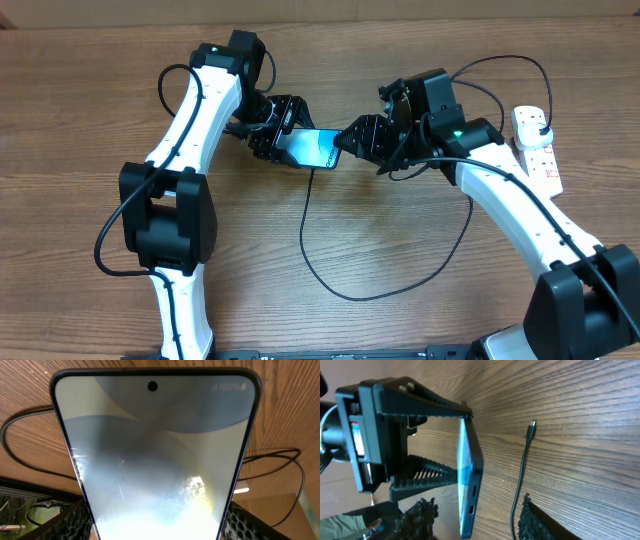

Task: Plug charger to phone and switch on socket
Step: 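Reach the right gripper to the phone and grasp its side edge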

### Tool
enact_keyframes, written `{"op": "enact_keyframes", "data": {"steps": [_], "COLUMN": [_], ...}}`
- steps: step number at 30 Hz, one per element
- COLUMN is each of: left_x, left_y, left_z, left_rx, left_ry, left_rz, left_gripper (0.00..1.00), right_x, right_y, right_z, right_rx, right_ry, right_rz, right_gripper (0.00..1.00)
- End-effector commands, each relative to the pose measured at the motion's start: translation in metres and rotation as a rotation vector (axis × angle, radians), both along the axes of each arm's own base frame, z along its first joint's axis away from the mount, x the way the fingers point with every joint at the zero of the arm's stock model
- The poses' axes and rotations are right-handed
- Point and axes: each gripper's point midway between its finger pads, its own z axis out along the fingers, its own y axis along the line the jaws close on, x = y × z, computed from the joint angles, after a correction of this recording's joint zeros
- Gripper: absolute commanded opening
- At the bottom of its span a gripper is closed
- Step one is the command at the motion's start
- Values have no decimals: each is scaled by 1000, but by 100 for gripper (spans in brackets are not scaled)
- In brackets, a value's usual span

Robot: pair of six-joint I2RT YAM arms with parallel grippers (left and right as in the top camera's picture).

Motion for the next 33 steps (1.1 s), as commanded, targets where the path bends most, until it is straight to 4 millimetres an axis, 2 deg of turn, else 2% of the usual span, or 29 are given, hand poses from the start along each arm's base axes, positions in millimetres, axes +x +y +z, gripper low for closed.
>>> {"op": "enact_keyframes", "data": {"steps": [1,5,20,33], "left_x": [4,3,3,1], "left_y": [-8,-8,-11,-15], "left_z": [14,15,17,19], "left_rx": [-41,-46,-67,-86], "left_ry": [-10,-9,-5,0], "left_rz": [12,12,11,6], "left_gripper": [70,70,71,71], "right_x": [5,7,7,11], "right_y": [5,9,36,36], "right_z": [-2,-8,-2,-7], "right_rx": [11,29,63,52], "right_ry": [3,28,-25,-13], "right_rz": [0,-4,36,9], "right_gripper": [53,47,46,41]}}
